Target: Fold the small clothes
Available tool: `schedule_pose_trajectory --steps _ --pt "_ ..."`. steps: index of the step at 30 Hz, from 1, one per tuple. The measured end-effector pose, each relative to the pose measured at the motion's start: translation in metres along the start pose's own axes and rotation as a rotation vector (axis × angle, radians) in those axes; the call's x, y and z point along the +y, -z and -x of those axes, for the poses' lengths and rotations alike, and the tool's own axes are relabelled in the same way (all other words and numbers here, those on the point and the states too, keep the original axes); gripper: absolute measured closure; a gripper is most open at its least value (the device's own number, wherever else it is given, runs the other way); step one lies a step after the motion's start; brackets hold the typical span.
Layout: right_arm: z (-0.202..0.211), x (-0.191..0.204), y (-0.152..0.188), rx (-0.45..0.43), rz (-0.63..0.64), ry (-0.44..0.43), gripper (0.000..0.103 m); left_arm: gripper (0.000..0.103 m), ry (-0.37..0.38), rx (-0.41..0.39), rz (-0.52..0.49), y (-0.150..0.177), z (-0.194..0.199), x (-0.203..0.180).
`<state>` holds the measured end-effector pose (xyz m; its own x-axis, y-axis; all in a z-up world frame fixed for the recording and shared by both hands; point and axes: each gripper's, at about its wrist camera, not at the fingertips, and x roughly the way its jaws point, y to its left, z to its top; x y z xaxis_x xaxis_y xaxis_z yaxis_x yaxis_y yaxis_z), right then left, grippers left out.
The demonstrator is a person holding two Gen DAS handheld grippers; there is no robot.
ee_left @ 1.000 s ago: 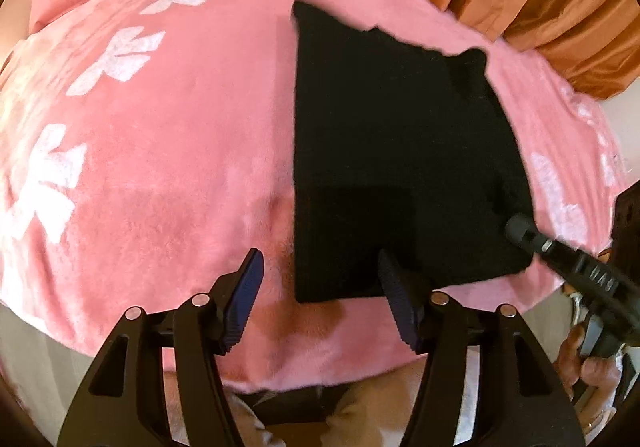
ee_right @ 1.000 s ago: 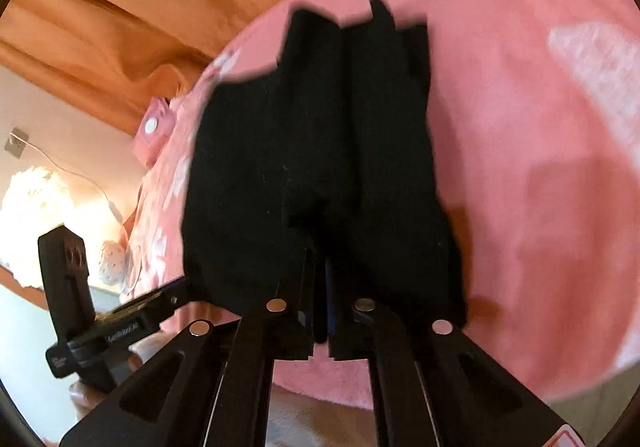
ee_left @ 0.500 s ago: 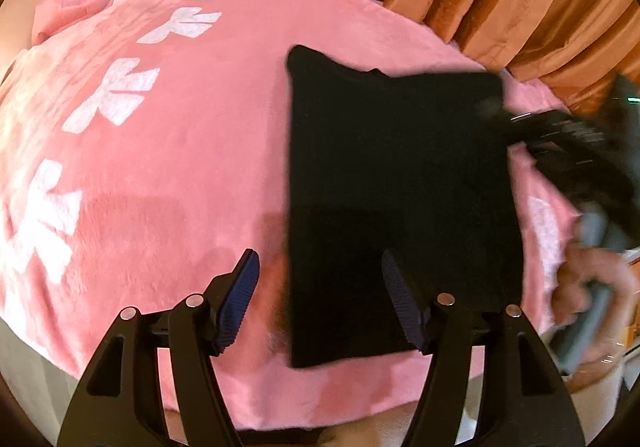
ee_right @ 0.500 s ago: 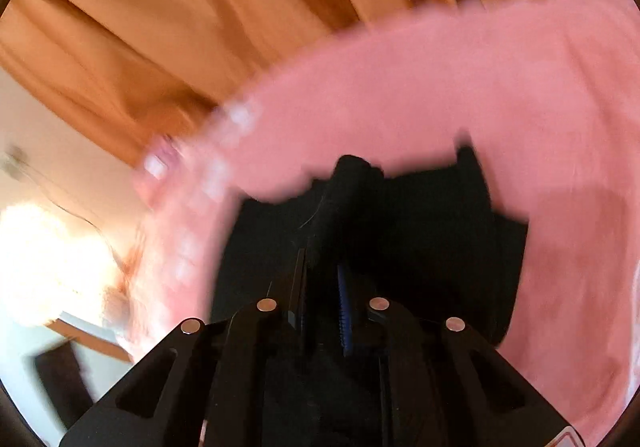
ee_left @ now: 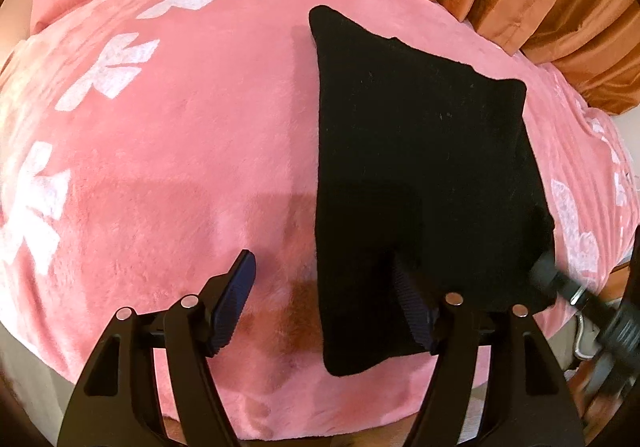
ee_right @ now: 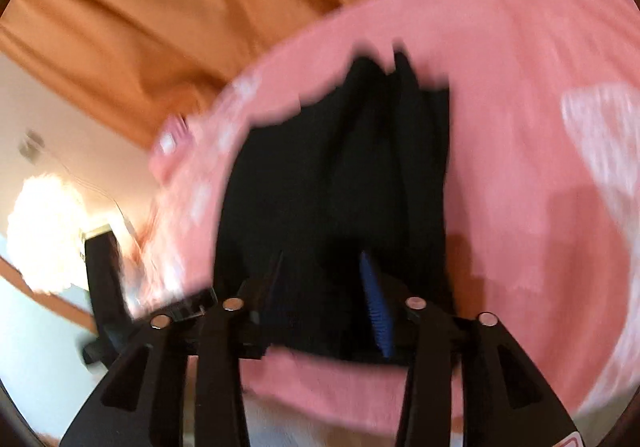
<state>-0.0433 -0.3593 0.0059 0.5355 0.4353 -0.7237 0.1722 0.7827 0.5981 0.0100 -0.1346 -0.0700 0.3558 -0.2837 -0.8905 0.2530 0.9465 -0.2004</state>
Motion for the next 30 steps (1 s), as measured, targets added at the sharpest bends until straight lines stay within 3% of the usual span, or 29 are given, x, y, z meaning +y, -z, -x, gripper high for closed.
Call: schedule_pose_trajectory --steps 1,3,4,6,8,10,15,17,20,23,27,30 --pt "-0.007 -0.001 0.007 0.009 0.003 0.006 0.061 0.036 -0.009 0.003 -0.002 0.002 0.000 -0.001" --pt "-0.005 -0.001 0.006 -0.010 -0.018 -0.006 0.072 0.036 -0.025 0.013 -0.006 0.003 0.000 -0.002" --pt "0.005 -0.001 0.003 -0.046 -0.039 -0.046 0.099 0.036 -0.032 0.018 -0.008 0.003 0.001 -0.002" --pt "0.031 -0.007 -0.001 -0.126 -0.072 -0.101 0.099 0.036 -0.022 0.025 -0.011 0.004 0.003 -0.001" --pt "0.032 -0.011 0.003 -0.111 -0.066 -0.079 0.100 0.035 -0.031 0.022 -0.022 0.005 0.004 -0.002" --pt "0.010 -0.018 0.016 -0.038 -0.015 0.065 0.100 0.035 -0.045 0.024 -0.034 0.006 0.001 -0.004" --pt "0.005 -0.041 0.028 -0.070 -0.122 -0.013 0.102 0.035 -0.052 0.030 -0.041 0.006 0.000 -0.003" --pt "0.008 -0.030 0.027 -0.066 -0.085 0.035 0.100 0.035 -0.052 0.034 -0.044 0.006 0.001 -0.003" --pt "0.031 -0.014 0.021 -0.126 -0.014 0.117 0.090 0.035 -0.054 0.033 -0.041 0.005 0.001 -0.003" --pt "0.047 -0.003 0.005 -0.190 -0.017 0.081 0.090 0.035 -0.062 0.026 -0.043 0.007 -0.001 -0.006" --pt "0.033 0.021 -0.016 -0.196 0.050 0.080 0.090 0.034 -0.068 0.023 -0.051 0.007 -0.002 -0.008" --pt "0.005 0.023 -0.024 -0.154 0.118 0.159 0.090 0.034 -0.060 0.024 -0.052 0.007 -0.002 -0.006"
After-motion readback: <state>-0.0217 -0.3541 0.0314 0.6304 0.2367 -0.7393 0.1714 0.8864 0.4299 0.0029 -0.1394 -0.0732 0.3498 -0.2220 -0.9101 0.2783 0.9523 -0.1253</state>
